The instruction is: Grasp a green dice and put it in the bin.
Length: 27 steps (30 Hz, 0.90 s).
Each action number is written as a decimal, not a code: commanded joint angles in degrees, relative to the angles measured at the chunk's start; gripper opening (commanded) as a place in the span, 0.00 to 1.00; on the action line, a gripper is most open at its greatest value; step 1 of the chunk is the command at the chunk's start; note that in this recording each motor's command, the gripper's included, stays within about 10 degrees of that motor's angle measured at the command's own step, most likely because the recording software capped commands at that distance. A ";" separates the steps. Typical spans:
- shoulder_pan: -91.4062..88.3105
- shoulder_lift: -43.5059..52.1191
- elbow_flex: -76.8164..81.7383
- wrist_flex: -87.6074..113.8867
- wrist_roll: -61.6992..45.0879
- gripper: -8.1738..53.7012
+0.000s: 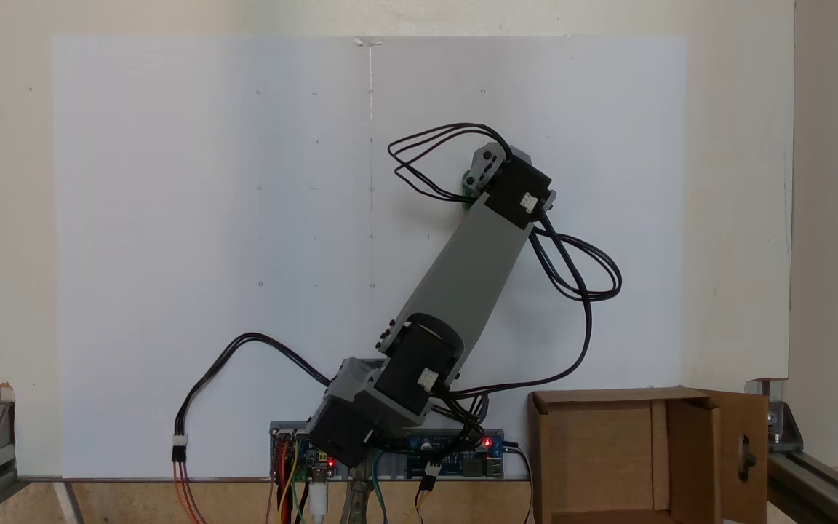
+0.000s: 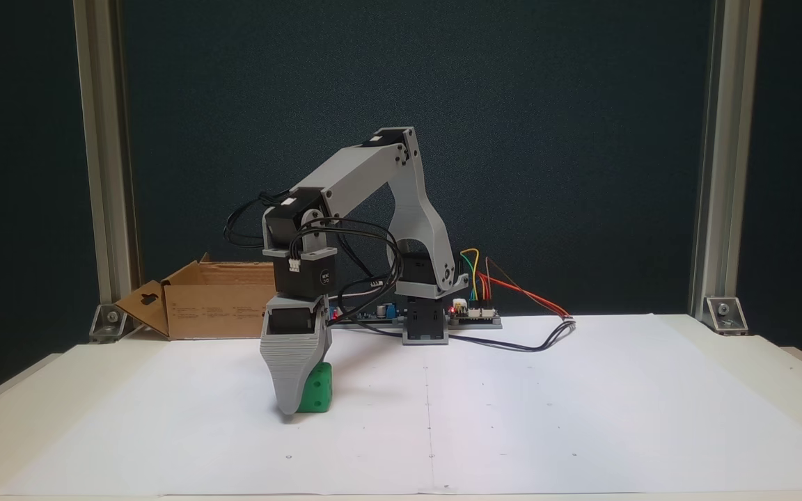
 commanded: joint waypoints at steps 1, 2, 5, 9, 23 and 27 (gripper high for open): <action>0.00 0.62 -0.79 -0.53 -0.44 0.83; 0.00 0.62 -0.79 -0.62 -0.44 0.83; 0.00 0.62 -0.79 -0.79 -0.44 0.81; -0.09 0.44 -0.79 -0.88 -0.44 0.80; -0.53 -0.62 -0.44 -0.88 -0.53 0.80; -0.62 -0.79 -0.09 -0.88 -0.53 0.80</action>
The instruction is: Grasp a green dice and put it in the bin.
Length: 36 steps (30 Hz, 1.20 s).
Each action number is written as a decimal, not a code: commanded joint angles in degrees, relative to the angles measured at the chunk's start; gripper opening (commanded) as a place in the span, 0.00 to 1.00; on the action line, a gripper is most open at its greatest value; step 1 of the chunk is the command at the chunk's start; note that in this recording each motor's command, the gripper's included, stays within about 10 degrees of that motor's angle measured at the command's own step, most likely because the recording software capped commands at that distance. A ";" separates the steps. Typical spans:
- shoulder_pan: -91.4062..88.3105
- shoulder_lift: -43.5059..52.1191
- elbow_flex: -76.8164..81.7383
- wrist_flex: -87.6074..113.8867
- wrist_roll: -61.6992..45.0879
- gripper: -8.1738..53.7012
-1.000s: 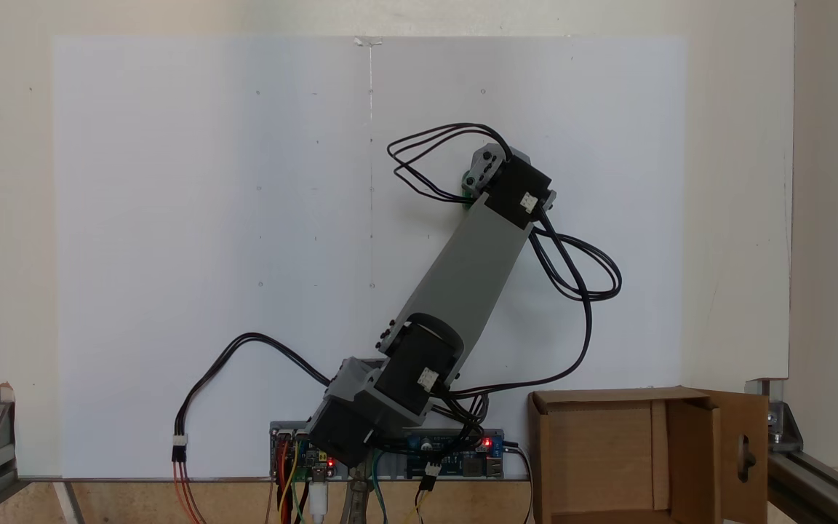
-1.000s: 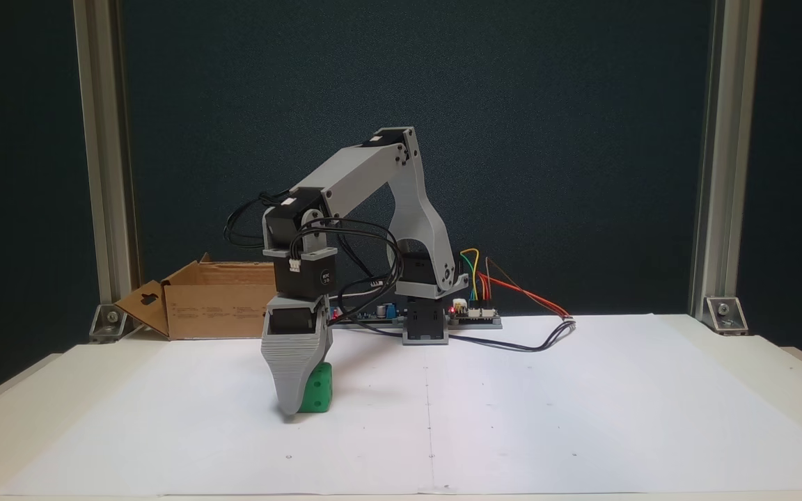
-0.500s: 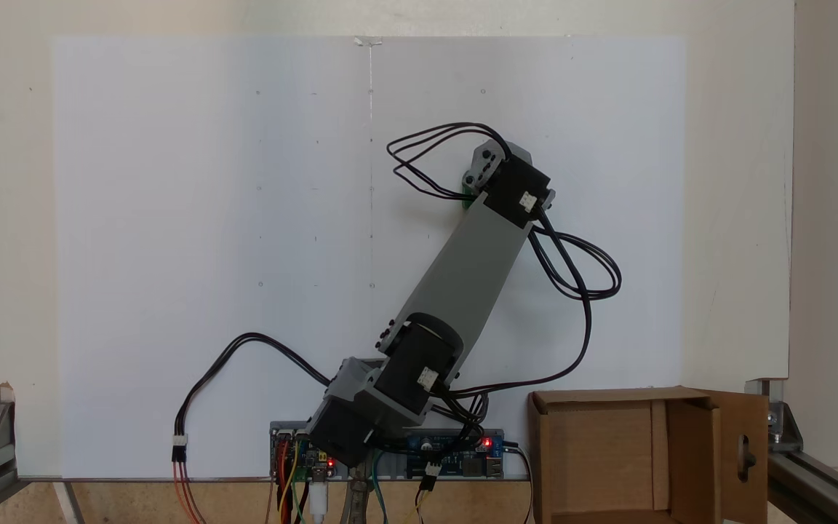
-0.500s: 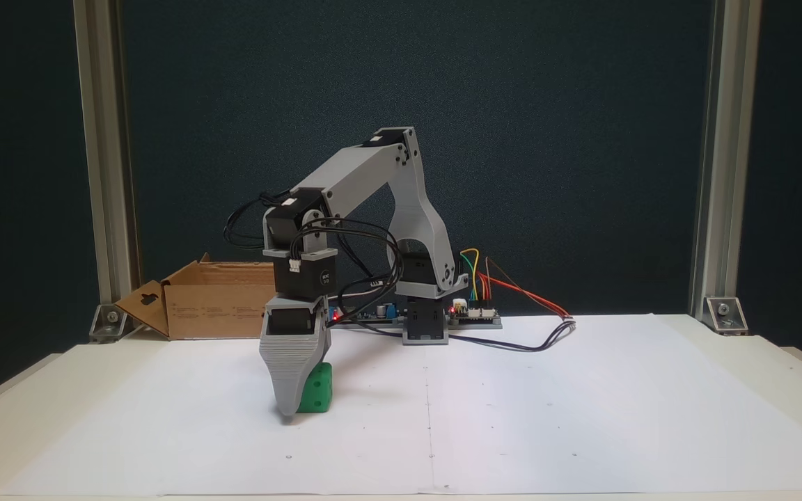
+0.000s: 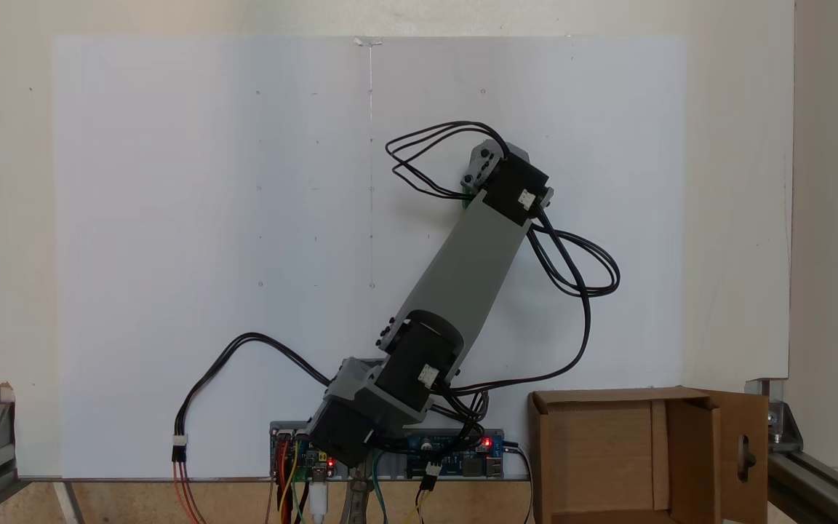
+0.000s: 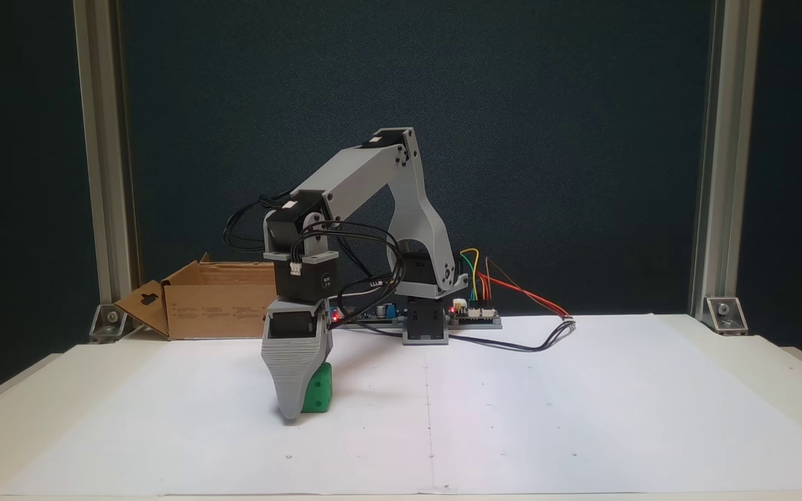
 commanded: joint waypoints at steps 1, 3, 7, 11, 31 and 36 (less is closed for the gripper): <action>0.00 0.00 -0.44 0.09 -0.53 0.80; 0.09 0.00 -0.44 0.00 -0.53 0.80; 0.09 -0.09 -0.35 0.00 -0.53 0.78; 0.09 -0.09 -0.26 0.00 -0.53 0.66; -0.35 1.76 1.05 0.26 2.29 0.32; -2.11 7.21 -4.39 9.32 5.98 0.32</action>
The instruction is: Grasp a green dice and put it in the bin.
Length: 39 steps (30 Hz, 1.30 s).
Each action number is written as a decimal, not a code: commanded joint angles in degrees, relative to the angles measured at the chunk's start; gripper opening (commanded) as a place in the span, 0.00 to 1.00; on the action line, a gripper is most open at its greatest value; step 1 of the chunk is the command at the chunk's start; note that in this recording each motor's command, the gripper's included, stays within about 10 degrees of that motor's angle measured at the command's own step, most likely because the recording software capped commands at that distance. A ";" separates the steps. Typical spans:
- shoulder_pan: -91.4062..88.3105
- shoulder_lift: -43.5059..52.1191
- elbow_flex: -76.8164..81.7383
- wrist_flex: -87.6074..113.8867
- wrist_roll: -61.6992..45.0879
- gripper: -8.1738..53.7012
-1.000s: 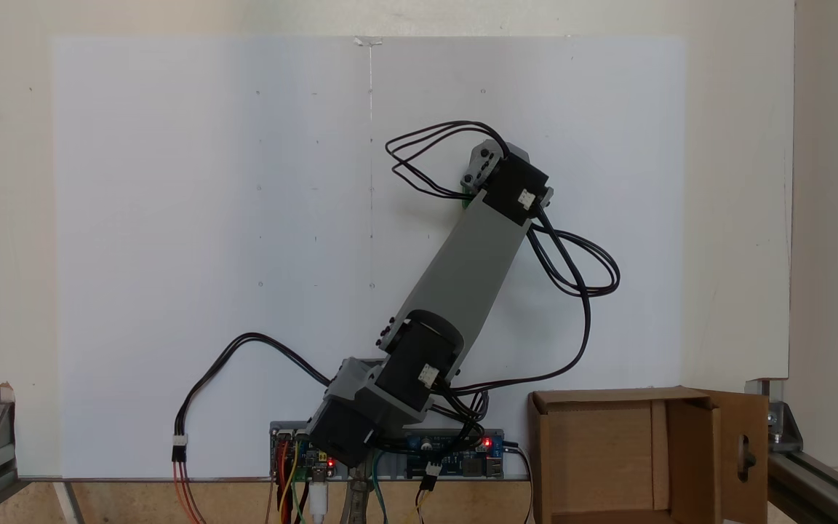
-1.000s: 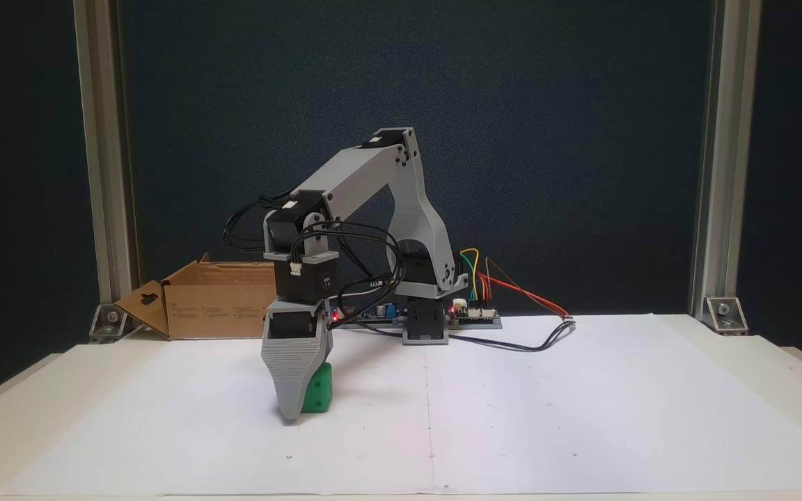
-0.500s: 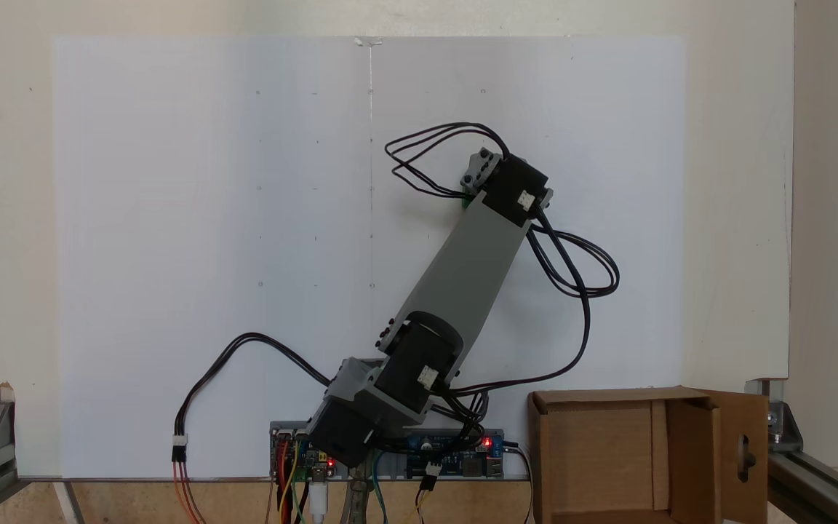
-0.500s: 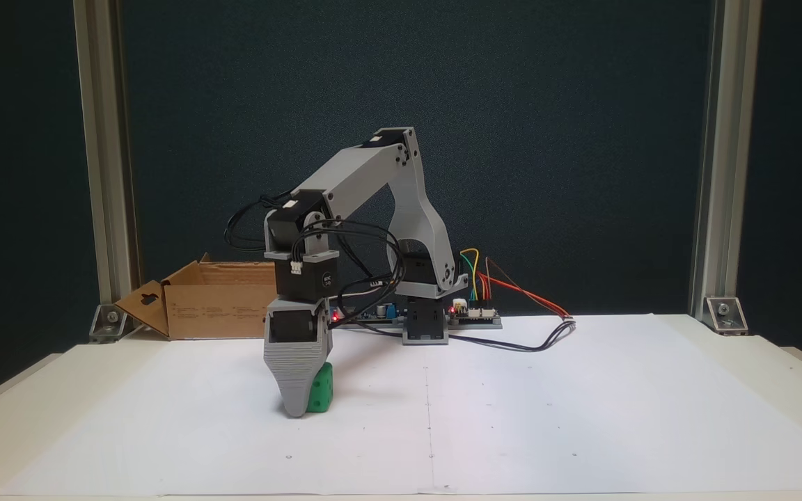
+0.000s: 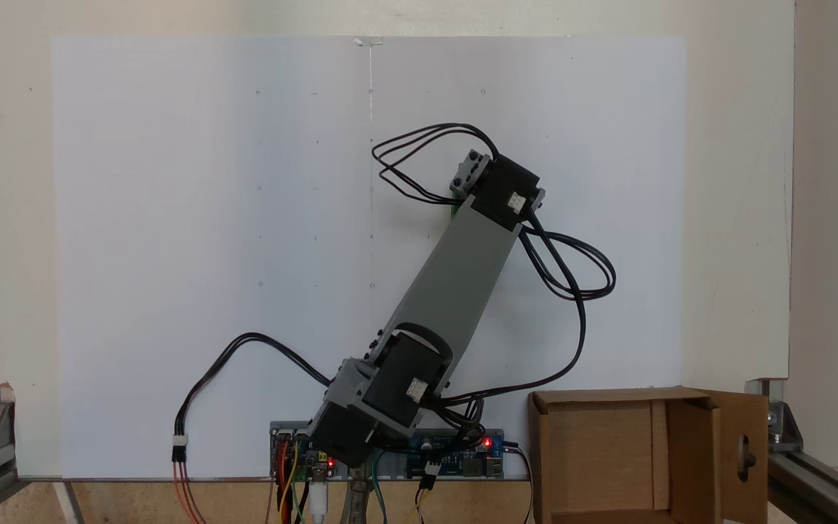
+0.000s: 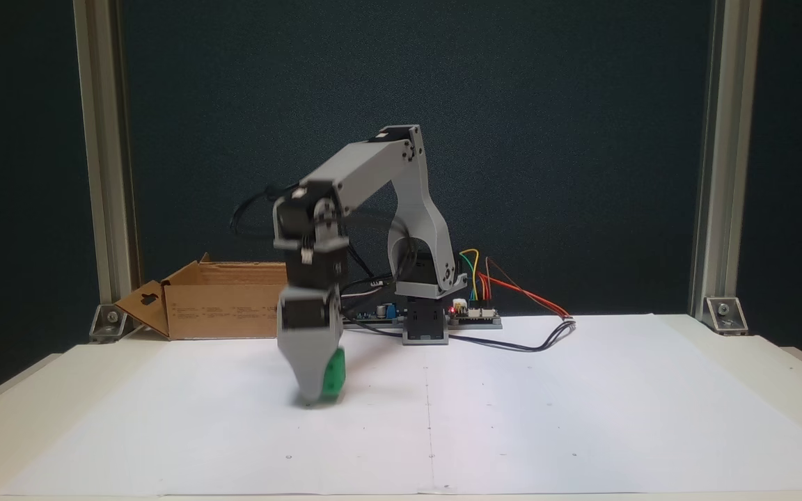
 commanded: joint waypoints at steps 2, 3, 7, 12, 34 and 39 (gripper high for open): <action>-1.14 5.01 -10.20 10.70 6.94 0.32; -1.41 5.45 -12.99 13.34 7.73 0.32; -2.55 7.73 -24.35 25.12 9.76 0.32; -2.64 9.05 -28.39 29.88 10.02 0.32; 40.96 13.54 -28.39 18.72 1.14 0.32; 54.67 12.66 -28.39 12.04 -1.32 0.32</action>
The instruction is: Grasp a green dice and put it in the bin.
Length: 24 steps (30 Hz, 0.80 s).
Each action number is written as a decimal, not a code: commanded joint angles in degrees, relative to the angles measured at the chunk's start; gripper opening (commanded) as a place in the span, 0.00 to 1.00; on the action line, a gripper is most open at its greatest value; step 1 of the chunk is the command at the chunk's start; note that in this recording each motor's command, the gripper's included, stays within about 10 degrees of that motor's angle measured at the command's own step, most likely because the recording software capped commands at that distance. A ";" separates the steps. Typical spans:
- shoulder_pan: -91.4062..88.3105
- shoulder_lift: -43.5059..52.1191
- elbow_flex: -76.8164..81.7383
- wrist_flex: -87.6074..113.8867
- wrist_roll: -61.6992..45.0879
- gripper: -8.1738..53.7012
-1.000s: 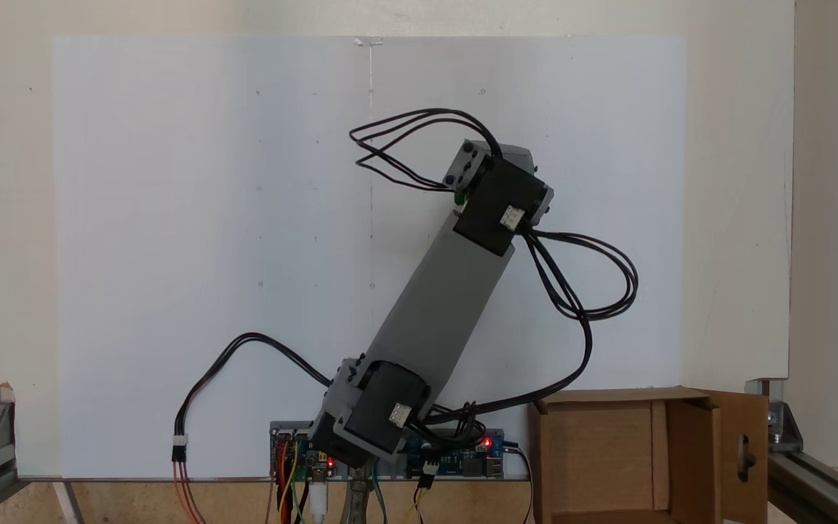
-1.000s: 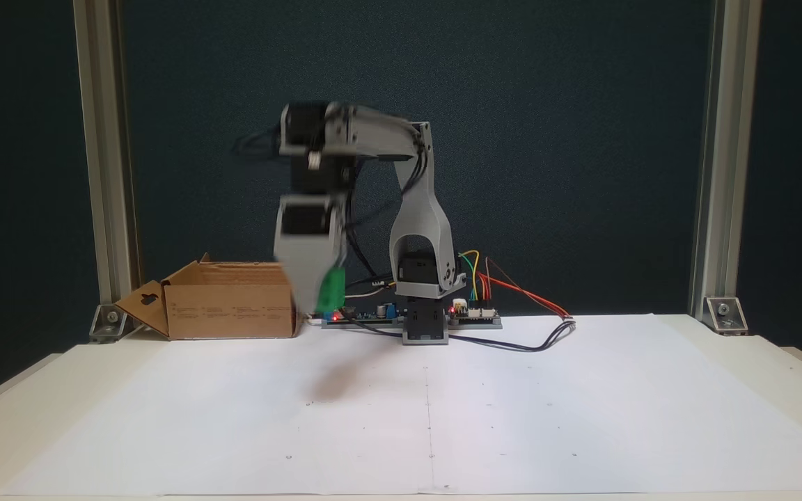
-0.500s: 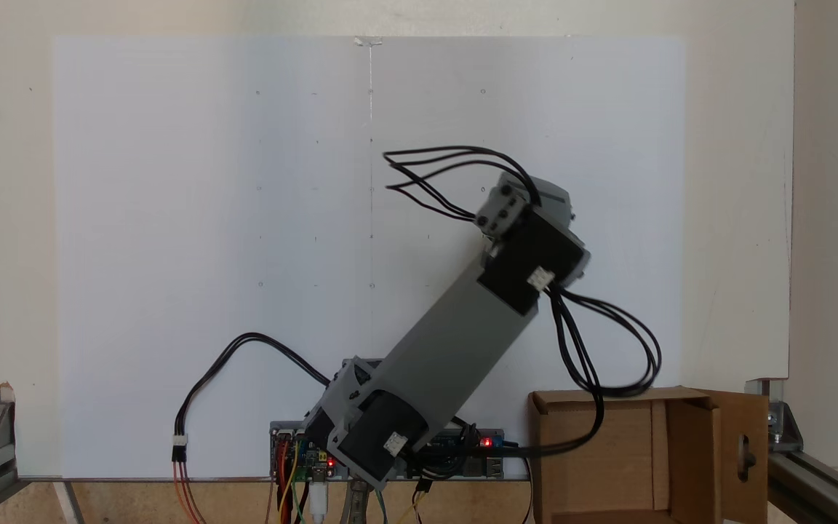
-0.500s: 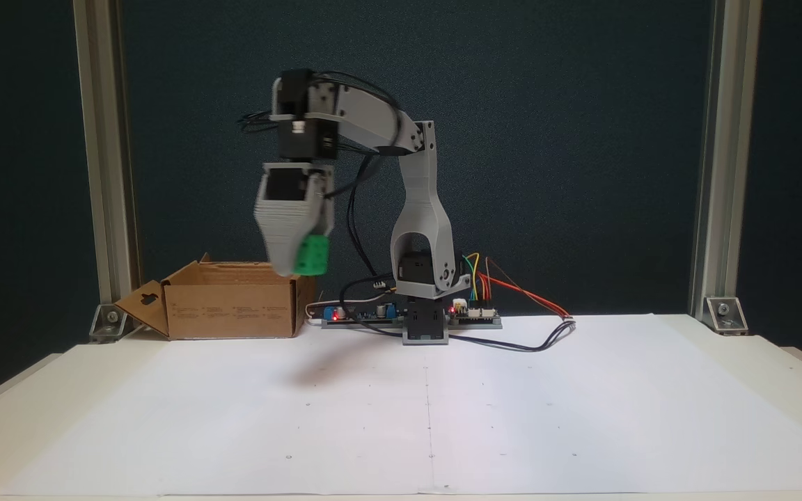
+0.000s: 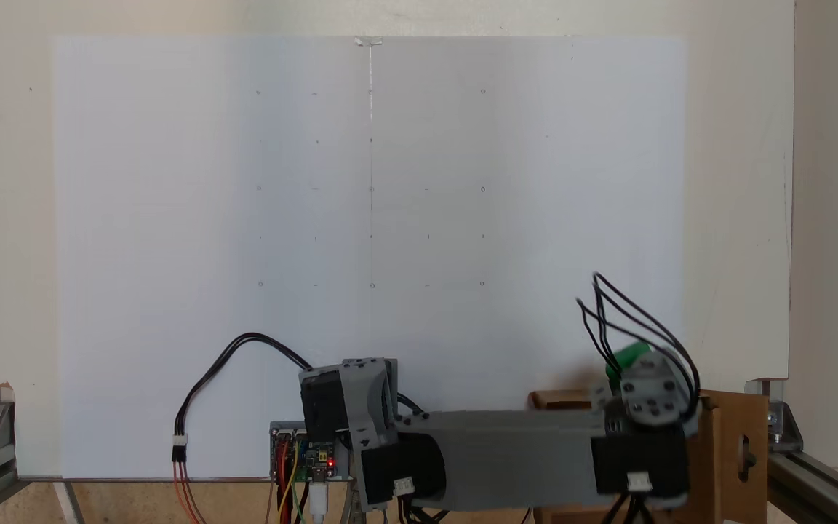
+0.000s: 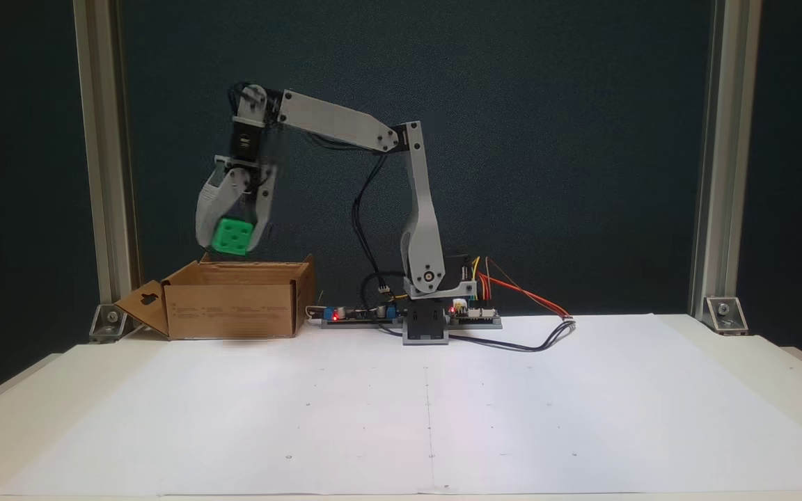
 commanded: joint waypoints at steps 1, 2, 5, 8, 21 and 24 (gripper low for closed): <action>5.10 0.79 -2.90 -3.78 -4.75 0.32; 7.21 -0.18 -2.90 -4.66 -5.19 0.32; 12.74 -4.48 -2.90 -7.82 -6.77 0.32; 17.05 -9.23 -2.90 -9.23 -8.70 0.32; 23.73 -16.52 0.18 -9.05 -12.04 0.32; 23.73 -16.52 0.18 -9.05 -12.04 0.64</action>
